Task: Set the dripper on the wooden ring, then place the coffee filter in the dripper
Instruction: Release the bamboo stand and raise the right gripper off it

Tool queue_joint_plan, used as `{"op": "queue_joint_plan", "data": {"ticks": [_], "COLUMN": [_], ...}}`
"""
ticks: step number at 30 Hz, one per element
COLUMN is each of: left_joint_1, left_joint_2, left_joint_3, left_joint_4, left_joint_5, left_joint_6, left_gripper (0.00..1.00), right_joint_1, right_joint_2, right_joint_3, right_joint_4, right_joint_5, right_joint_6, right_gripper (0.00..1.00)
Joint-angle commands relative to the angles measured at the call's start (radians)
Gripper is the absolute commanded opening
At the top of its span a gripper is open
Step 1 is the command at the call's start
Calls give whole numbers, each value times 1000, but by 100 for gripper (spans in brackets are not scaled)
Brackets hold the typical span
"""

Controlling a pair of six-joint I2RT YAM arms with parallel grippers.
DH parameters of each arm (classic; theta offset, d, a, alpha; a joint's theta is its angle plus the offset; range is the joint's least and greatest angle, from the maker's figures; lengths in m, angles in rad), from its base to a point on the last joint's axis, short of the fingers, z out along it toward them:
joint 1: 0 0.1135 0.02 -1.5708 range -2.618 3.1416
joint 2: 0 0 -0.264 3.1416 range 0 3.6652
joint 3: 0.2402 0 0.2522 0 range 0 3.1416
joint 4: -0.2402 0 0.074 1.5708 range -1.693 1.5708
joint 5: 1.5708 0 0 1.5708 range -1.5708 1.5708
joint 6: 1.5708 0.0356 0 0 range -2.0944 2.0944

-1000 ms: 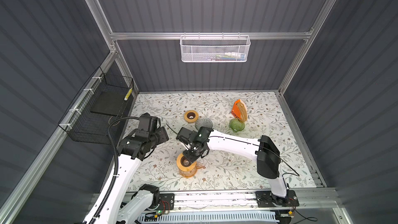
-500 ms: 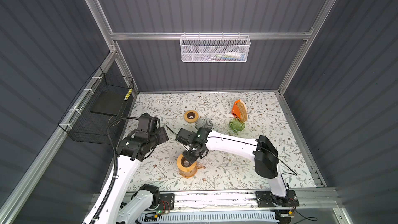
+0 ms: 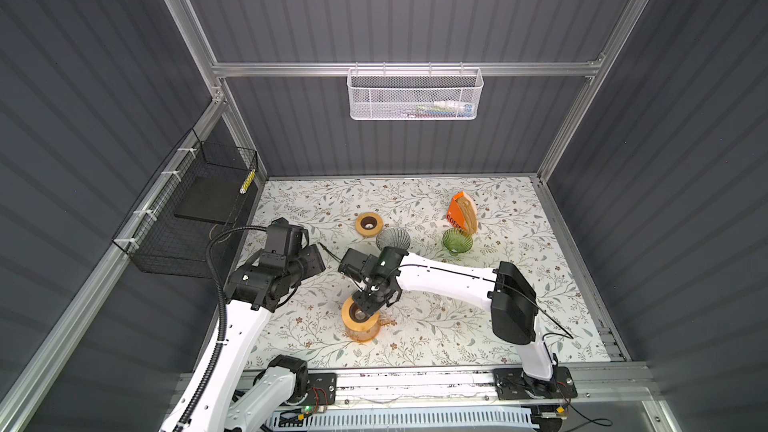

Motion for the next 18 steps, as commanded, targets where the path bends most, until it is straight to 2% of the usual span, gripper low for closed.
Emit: {"op": "queue_joint_plan", "data": {"ticks": [1,18], "left_joint_1": [6,6], "left_joint_2": [-12,-1], "left_joint_3": [-4,8], "left_joint_4": [4,4], "left_joint_5": [-10,-12], "left_joint_6": [13,24], "left_gripper": [67,67], "right_joint_1": [6,6], "right_joint_2": [17,-36], "right_joint_3": [25,45], "right_joint_4": [-18,-32], "right_joint_5": [13,35], "right_joint_6": [7,15], "right_gripper": [41,45]}}
